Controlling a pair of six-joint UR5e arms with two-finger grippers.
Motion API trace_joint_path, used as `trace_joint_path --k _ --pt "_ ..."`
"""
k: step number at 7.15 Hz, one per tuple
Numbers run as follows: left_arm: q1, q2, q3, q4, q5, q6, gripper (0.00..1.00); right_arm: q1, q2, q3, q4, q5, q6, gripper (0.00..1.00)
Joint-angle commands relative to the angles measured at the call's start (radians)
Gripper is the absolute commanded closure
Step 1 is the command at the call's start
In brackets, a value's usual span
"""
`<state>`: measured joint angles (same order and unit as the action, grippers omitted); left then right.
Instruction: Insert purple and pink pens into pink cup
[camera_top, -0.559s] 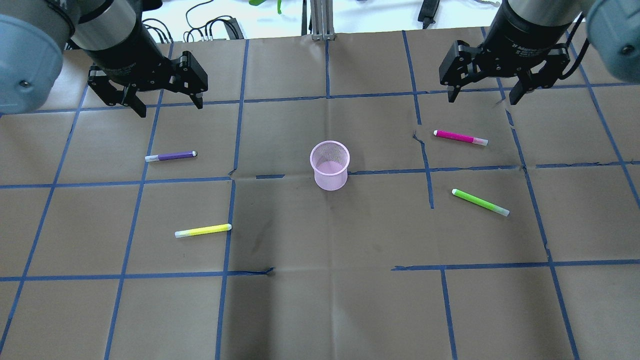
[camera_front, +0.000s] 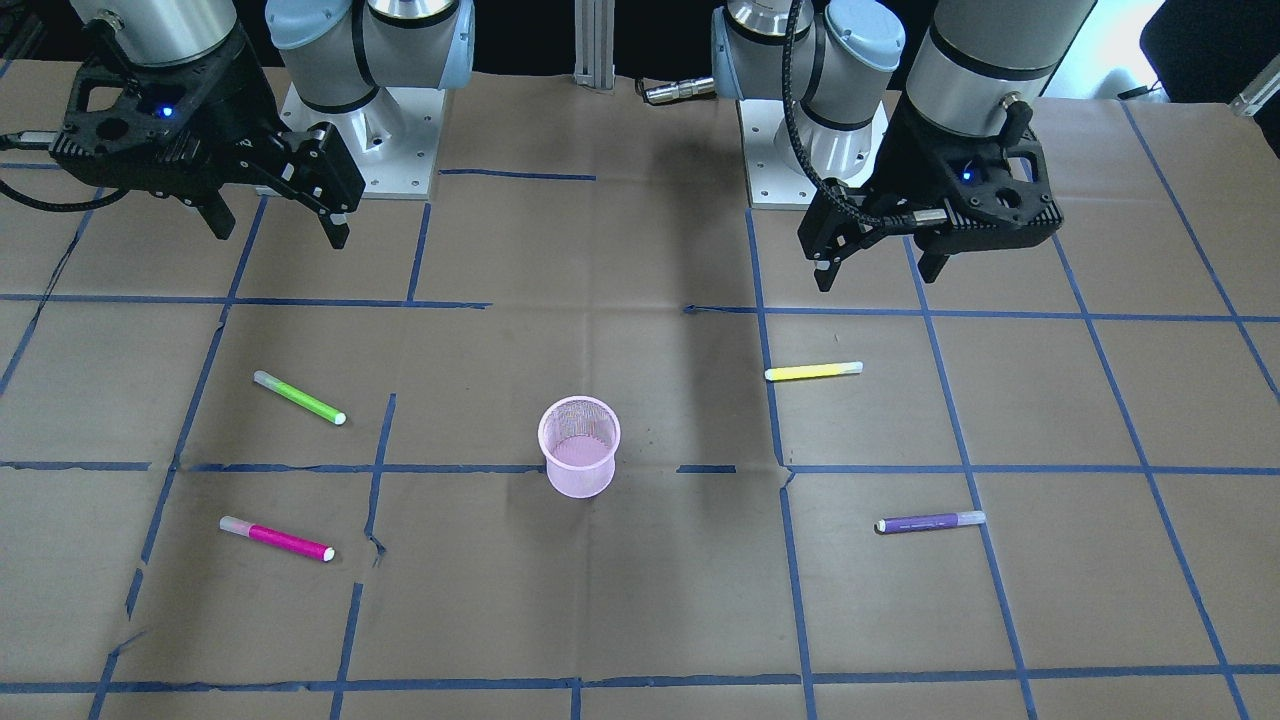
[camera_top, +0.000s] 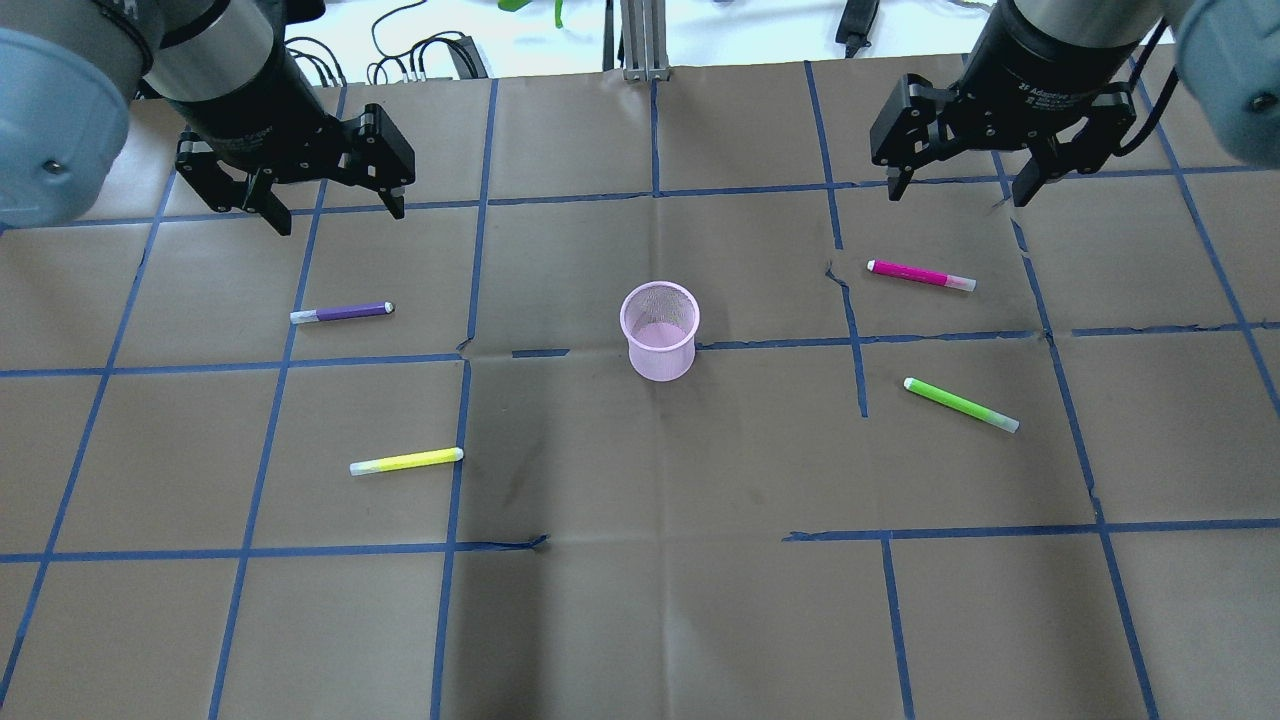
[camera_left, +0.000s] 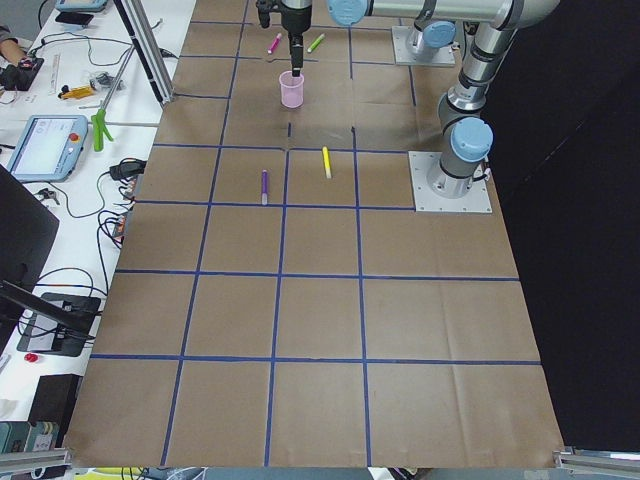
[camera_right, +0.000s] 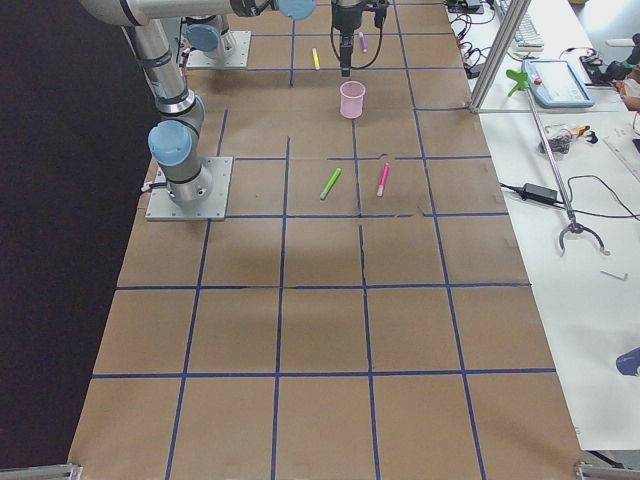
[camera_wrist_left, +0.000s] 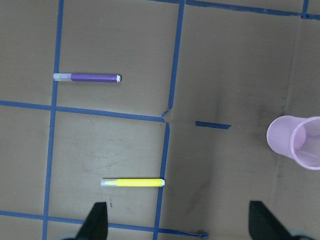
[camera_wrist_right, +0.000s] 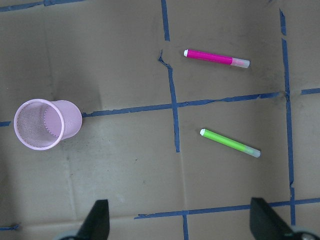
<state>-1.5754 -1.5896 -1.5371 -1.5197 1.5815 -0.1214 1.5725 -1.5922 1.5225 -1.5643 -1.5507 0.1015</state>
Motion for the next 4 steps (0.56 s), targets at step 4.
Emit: trace_joint_path --k 4 --pt "0.008 0.036 -0.023 -0.029 0.008 -0.018 0.01 -0.006 0.014 0.008 -0.009 0.000 -0.022 0.00"
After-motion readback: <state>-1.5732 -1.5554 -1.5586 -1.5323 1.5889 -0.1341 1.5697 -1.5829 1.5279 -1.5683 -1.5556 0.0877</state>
